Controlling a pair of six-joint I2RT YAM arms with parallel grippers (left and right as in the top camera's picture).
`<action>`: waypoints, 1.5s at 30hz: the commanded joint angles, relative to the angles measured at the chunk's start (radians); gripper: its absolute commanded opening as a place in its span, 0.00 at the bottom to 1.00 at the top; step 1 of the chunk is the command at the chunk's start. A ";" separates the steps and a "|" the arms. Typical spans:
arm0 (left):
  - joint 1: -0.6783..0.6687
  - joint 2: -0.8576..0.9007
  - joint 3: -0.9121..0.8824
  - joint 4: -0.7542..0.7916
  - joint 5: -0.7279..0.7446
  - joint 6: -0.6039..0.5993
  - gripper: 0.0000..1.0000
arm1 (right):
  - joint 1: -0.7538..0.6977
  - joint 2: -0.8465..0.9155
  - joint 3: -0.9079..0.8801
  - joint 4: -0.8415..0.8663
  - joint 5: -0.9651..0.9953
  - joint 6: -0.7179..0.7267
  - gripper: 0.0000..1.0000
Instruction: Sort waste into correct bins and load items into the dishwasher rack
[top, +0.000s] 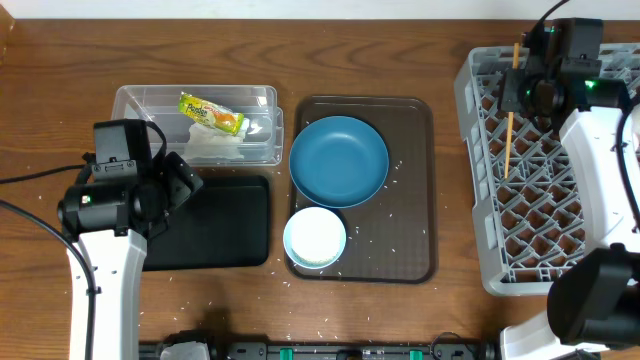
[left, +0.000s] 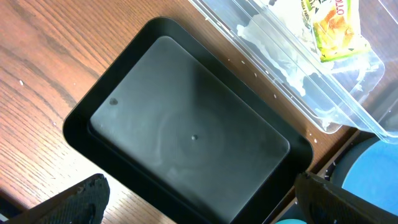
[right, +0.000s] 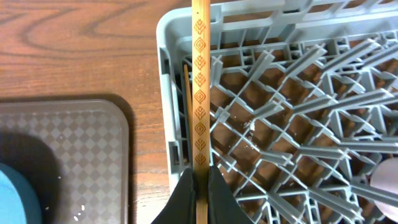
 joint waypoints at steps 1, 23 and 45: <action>0.005 0.005 0.013 -0.003 -0.002 -0.002 0.98 | -0.003 0.053 0.002 0.007 -0.002 -0.043 0.04; 0.005 0.005 0.013 -0.003 -0.002 -0.002 0.98 | 0.000 0.025 0.006 -0.081 -0.314 -0.049 0.85; 0.005 0.005 0.013 -0.003 -0.002 -0.002 0.98 | 0.603 -0.039 -0.092 -0.185 -0.368 0.128 0.81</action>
